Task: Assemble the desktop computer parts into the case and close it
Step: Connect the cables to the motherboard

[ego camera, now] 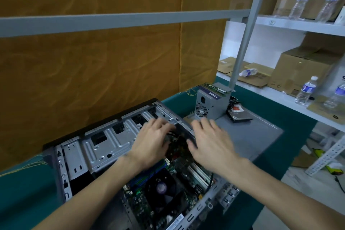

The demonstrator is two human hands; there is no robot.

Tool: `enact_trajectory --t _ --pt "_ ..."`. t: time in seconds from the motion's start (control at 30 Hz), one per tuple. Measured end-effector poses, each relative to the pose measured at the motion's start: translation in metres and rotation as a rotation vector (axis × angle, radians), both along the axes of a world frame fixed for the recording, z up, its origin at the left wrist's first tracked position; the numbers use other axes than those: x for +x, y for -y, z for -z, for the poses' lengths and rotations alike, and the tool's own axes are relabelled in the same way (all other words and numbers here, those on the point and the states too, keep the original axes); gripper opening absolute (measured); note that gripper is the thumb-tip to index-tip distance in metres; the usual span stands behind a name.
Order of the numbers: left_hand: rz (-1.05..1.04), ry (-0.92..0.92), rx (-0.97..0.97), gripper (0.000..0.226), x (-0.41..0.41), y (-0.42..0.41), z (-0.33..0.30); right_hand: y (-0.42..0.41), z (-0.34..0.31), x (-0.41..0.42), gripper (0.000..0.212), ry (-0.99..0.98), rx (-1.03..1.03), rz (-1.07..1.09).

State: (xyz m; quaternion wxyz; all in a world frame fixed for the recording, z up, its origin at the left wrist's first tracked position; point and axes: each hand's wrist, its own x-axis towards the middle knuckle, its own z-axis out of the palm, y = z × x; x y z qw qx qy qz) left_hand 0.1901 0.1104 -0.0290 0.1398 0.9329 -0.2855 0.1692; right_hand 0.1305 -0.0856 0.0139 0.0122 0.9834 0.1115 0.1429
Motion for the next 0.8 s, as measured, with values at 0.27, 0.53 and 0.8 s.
enact_trajectory --t 0.27,0.53,0.8 --pt "-0.105 -0.176 0.256 0.098 0.015 -0.010 -0.002 0.026 0.028 0.011 0.030 -0.259 0.116 0.164" --pt "-0.194 -0.134 0.309 0.093 -0.008 -0.046 -0.002 0.010 0.030 0.028 0.025 -0.250 0.119 -0.032" --pt "-0.447 -0.152 0.289 0.080 -0.038 -0.076 -0.007 -0.039 0.013 0.076 0.019 -0.295 0.063 -0.226"
